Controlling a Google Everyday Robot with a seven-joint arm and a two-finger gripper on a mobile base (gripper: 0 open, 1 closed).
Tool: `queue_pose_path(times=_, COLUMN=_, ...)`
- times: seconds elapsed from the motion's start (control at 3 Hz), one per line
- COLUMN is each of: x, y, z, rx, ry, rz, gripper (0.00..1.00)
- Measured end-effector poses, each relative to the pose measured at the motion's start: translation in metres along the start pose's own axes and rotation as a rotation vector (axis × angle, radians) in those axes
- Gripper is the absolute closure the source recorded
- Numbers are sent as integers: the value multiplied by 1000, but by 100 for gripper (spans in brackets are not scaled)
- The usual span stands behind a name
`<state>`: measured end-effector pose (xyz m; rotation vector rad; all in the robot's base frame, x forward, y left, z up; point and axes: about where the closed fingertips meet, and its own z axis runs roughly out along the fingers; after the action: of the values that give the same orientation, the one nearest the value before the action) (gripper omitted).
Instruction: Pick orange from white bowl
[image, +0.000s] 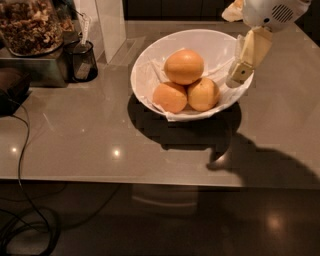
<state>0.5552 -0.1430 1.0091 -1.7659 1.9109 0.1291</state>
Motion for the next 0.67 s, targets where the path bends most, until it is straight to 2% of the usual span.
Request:
queue_pose_path(times=0.33, x=0, y=0, z=0, rx=0, ry=0, rz=0, gripper=0)
queue_pose_path(times=0.67, x=-2, y=-9, z=14, rx=10, ry=-58, rz=16, gripper=0)
